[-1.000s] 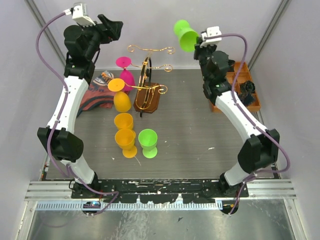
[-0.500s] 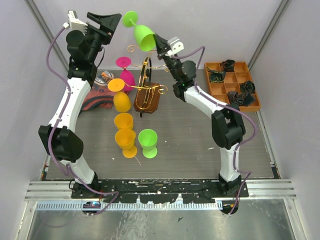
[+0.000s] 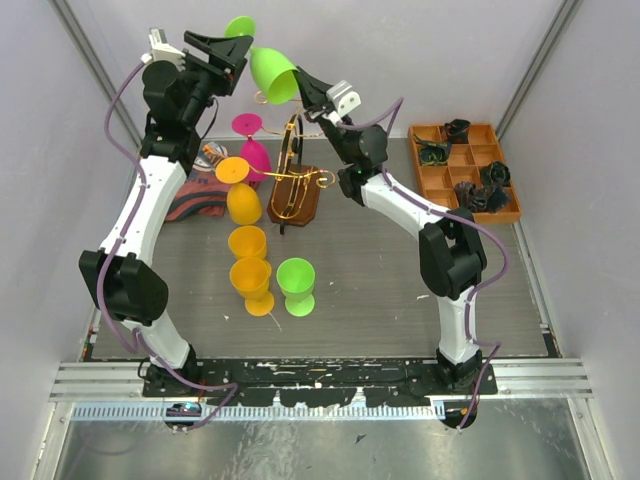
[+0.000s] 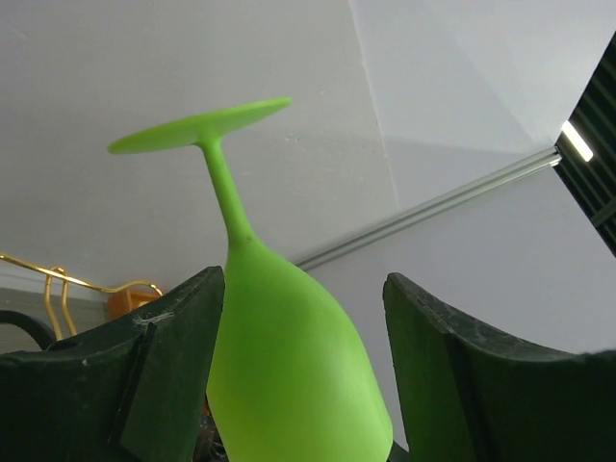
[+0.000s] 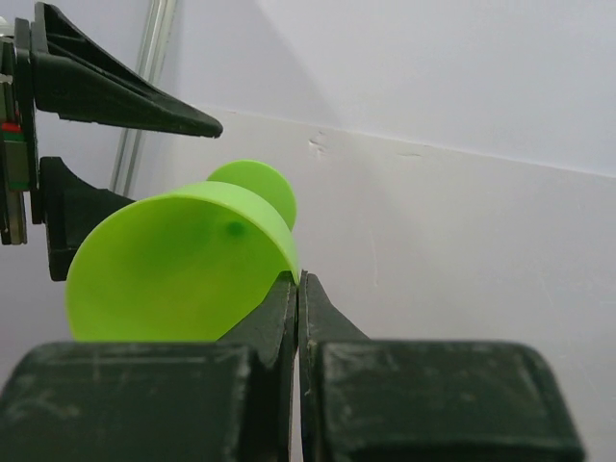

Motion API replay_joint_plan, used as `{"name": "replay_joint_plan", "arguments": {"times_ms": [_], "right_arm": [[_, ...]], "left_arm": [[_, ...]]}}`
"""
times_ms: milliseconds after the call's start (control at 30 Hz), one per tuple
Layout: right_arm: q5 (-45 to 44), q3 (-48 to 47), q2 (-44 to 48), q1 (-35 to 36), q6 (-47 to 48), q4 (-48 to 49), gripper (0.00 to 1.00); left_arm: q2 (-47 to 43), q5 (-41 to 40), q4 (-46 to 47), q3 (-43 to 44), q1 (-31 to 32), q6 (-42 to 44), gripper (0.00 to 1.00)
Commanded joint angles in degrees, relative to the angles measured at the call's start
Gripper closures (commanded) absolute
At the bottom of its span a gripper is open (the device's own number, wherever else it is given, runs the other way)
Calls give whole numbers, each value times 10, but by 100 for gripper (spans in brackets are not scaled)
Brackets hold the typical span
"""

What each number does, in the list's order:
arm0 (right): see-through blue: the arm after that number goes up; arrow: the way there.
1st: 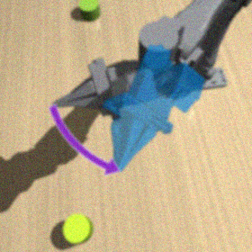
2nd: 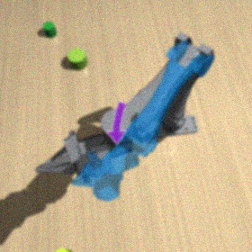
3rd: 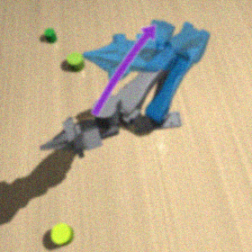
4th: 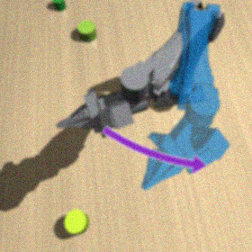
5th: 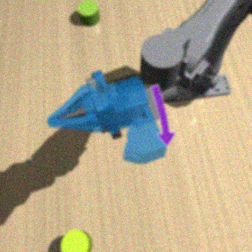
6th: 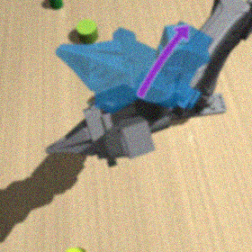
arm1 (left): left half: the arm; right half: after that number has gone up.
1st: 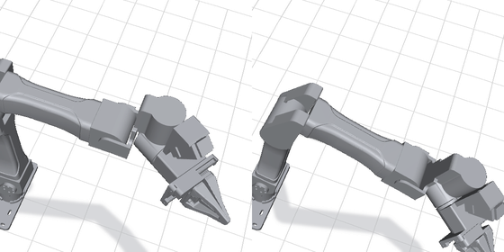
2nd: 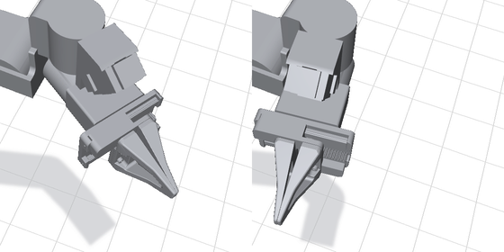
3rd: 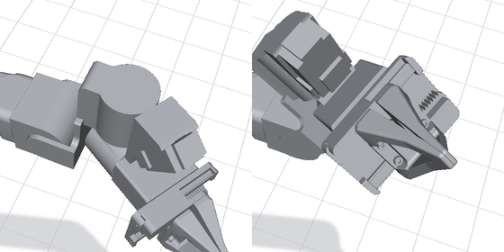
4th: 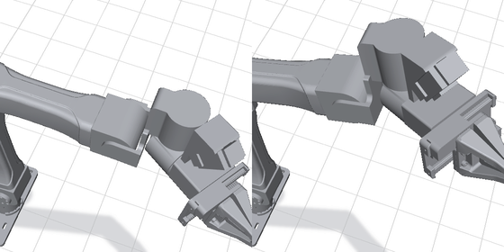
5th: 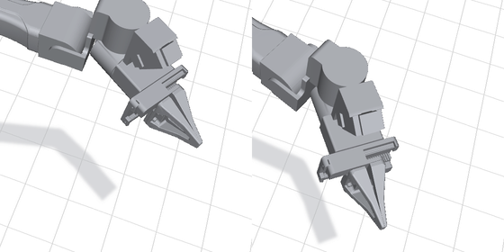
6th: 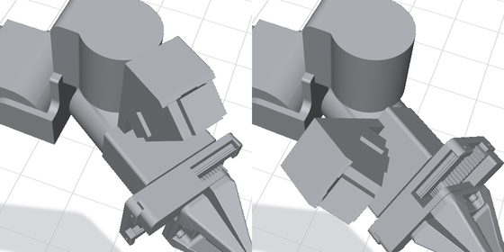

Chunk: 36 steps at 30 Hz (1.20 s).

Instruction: Place the wine glass upside down on the wine glass rack

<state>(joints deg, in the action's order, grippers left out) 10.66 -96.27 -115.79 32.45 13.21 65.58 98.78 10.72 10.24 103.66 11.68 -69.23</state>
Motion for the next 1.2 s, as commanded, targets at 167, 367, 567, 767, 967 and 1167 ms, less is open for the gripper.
{"name": "replay_joint_plan", "arguments": {"times_ms": [167,367,567,767,967,1167], "right_arm": [[30,-4,18,16,9,42,100],[34,13,26,24,5,41,100],[41,28,36,27,-8,51,100],[38,32,38,29,-11,61,100],[27,34,42,30,-5,69,100],[14,39,44,32,11,70,100]], "left_arm": [[-6,-4,0,-6,0,-19,31],[-5,-7,5,-9,2,-18,41],[-4,-9,9,-15,2,-22,46],[-4,-11,2,-15,3,-18,45],[-6,-18,-17,-15,3,-3,40],[-10,-26,-49,-8,3,22,39]]}}
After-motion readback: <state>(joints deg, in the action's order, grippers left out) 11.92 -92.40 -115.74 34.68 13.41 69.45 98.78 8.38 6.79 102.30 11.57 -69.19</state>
